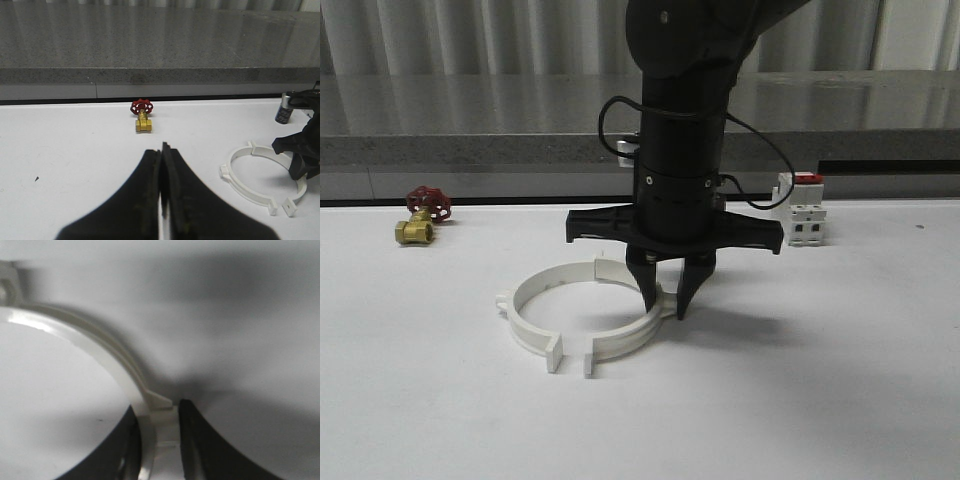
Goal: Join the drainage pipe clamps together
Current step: 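Carry the second half over and lower it against the first half, then open the right gripper and lift it away from the ring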
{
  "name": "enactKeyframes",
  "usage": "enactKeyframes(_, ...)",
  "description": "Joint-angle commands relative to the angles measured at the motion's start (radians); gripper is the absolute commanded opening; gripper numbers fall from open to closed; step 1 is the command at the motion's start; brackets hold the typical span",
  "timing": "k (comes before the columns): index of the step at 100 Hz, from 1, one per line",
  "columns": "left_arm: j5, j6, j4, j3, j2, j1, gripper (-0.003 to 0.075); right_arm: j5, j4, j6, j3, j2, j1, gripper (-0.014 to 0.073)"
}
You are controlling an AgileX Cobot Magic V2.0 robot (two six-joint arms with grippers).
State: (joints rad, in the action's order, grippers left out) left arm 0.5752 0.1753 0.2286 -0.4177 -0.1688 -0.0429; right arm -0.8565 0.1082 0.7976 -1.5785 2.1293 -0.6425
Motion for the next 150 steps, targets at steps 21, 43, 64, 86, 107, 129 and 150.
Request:
enactKeyframes(21, -0.081, -0.001, 0.017, -0.026, -0.011, 0.001, -0.0021, 0.042, -0.013, 0.002, -0.029, -0.057, -0.003, 0.0028)
enactKeyframes(43, -0.081, -0.001, 0.017, -0.026, -0.011, 0.001, -0.0021, 0.05, -0.015, 0.002, -0.029, -0.057, -0.003, 0.0037)
enactKeyframes(64, -0.081, -0.001, 0.017, -0.026, -0.011, 0.001, -0.0021, 0.087, -0.037, 0.002, -0.029, -0.057, -0.003, 0.0272)
enactKeyframes(86, -0.081, -0.001, 0.017, -0.026, -0.011, 0.001, -0.0021, 0.104, -0.047, 0.002, -0.029, -0.057, -0.003, 0.0442)
enactKeyframes(107, -0.081, -0.001, 0.017, -0.026, -0.011, 0.001, -0.0021, 0.106, -0.02, 0.001, -0.031, -0.063, -0.003, 0.0442)
enactKeyframes(129, -0.081, -0.001, 0.017, -0.026, -0.011, 0.001, -0.0021, 0.114, -0.004, -0.076, -0.048, -0.116, 0.007, 0.0442)
enactKeyframes(150, -0.081, -0.001, 0.017, -0.026, -0.011, 0.001, -0.0021, 0.107, 0.013, -0.155, -0.046, -0.225, 0.07, 0.0437)
